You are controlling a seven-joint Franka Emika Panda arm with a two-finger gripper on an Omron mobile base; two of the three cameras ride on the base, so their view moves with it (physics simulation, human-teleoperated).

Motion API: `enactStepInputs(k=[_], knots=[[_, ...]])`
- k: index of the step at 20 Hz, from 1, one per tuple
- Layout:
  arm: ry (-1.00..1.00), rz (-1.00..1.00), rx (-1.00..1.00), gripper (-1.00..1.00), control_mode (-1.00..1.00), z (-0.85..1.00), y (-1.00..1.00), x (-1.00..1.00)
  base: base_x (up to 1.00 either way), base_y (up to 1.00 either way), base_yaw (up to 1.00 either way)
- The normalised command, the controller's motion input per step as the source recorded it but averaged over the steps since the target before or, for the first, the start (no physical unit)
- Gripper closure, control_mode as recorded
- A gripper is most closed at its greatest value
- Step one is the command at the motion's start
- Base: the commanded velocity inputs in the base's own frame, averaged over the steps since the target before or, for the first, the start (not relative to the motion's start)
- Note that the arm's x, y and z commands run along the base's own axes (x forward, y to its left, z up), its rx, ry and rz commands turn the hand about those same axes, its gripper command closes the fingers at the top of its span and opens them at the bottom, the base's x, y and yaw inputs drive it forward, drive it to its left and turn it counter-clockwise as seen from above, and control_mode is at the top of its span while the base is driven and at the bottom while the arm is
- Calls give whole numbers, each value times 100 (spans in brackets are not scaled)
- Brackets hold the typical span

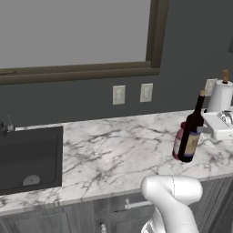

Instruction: There is a wine glass and glass cup on the dining counter. Place the wine bottle next to the wine glass and the juice bottle next to the glass cup.

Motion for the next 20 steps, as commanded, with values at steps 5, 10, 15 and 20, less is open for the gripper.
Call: enactStepInputs(k=[5,10,15,20], knots=[[0,0,0,100,-100,0,0,-2,0,0,0],[0,0,0,100,100,0,4,-13,-36,21,3],[0,0,0,100,100,0,0,0,-63,66,35],[0,0,0,100,100,0,0,0,-2,100,63]])
